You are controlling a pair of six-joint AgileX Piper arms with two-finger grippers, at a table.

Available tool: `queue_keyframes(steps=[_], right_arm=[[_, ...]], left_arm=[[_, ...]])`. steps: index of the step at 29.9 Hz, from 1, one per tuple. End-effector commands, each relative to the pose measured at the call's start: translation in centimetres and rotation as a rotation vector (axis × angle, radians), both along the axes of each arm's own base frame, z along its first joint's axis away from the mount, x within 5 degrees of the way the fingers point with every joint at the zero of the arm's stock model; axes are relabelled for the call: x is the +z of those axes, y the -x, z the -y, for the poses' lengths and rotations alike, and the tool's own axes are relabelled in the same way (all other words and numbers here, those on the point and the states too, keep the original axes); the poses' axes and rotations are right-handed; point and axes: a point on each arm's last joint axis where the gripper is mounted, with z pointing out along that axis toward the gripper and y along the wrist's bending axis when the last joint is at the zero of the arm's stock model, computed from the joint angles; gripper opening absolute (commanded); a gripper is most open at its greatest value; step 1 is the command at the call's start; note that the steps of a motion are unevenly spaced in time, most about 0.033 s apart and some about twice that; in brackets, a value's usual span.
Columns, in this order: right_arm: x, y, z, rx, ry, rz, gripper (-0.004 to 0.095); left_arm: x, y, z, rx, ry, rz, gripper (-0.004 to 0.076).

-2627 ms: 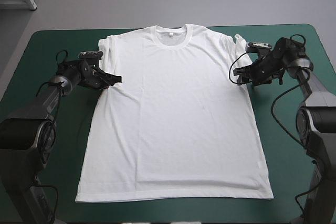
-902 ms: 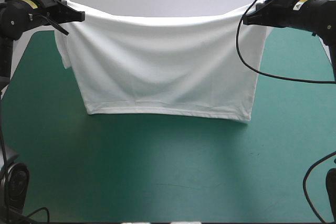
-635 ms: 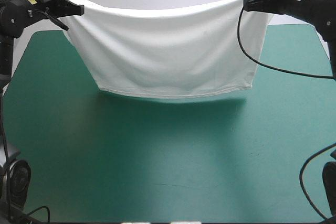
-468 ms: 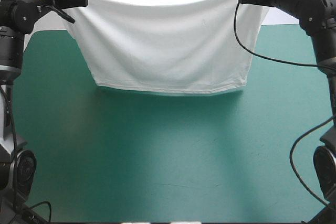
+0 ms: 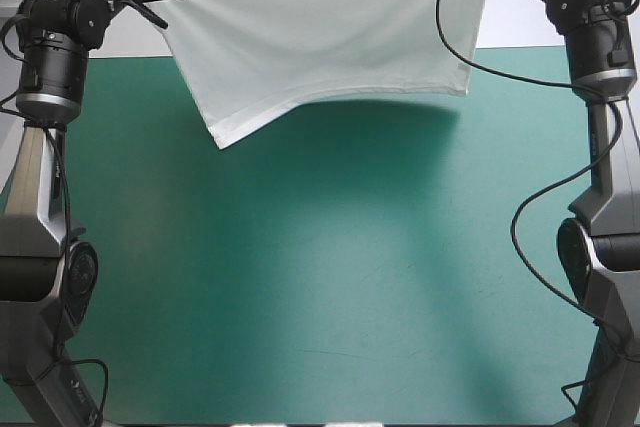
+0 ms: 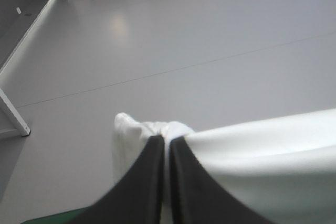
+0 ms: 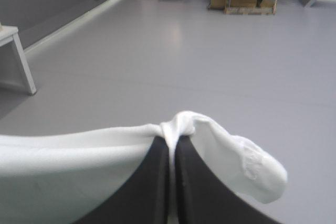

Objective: Fold the cloth

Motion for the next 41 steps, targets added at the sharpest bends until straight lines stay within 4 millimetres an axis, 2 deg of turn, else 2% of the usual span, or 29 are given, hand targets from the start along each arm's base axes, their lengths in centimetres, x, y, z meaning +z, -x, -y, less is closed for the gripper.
queue_keyframes(steps=[1,3,8,11,14,16,20,24,26,32,35,38,41], right_arm=[[1.7,2.3,1.4,-0.003,0.014,-0.048,-0.0017],[0.6,2.2,1.7,0.007,0.034,-0.146,-0.0017],[-3.9,1.8,1.7,0.053,0.058,-0.467,-0.0017],[-6.0,1.5,1.6,0.049,0.019,-0.575,-0.0017],[-8.1,2.3,1.2,0.072,-0.002,-0.676,-0.0017],[-10.1,3.6,0.9,0.090,0.019,-0.768,-0.0017],[-13.0,7.5,0.9,0.083,0.099,-0.901,-0.0017],[-15.8,11.9,1.4,0.071,0.132,-1.024,-0.0017],[-17.1,14.1,1.5,0.072,0.136,-1.074,-0.0017],[-20.1,19.0,2.1,0.071,0.178,-1.178,-0.0017],[-21.2,20.6,2.1,0.074,0.177,-1.214,-0.0017],[-22.2,21.4,2.2,0.078,0.181,-1.237,-0.0010],[-22.9,21.5,2.1,0.086,0.179,-1.233,0.0070]], left_arm=[[2.7,2.1,0.0,-0.011,-0.026,0.059,0.0021],[1.8,1.9,0.0,-0.017,-0.033,-0.018,0.0021],[-1.7,1.8,0.3,-0.045,-0.046,-0.317,0.0021],[-3.9,2.2,0.5,-0.072,-0.047,-0.518,0.0021],[-6.4,2.7,0.6,-0.088,-0.048,-0.691,0.0021],[-7.6,3.5,0.7,-0.105,-0.030,-0.751,0.0021],[-9.4,6.5,1.0,-0.136,0.002,-0.860,0.0021],[-12.7,10.7,0.7,-0.136,0.010,-0.995,0.0021],[-15.0,13.0,0.5,-0.127,0.018,-1.051,0.0020],[-19.0,19.2,0.0,-0.117,0.024,-1.156,0.0020],[-20.6,21.0,-0.2,-0.113,0.009,-1.201,0.0019],[-22.0,21.6,-0.3,-0.124,-0.007,-1.208,0.0020],[-22.6,21.9,-0.3,-0.150,-0.027,-1.223,0.0045]])
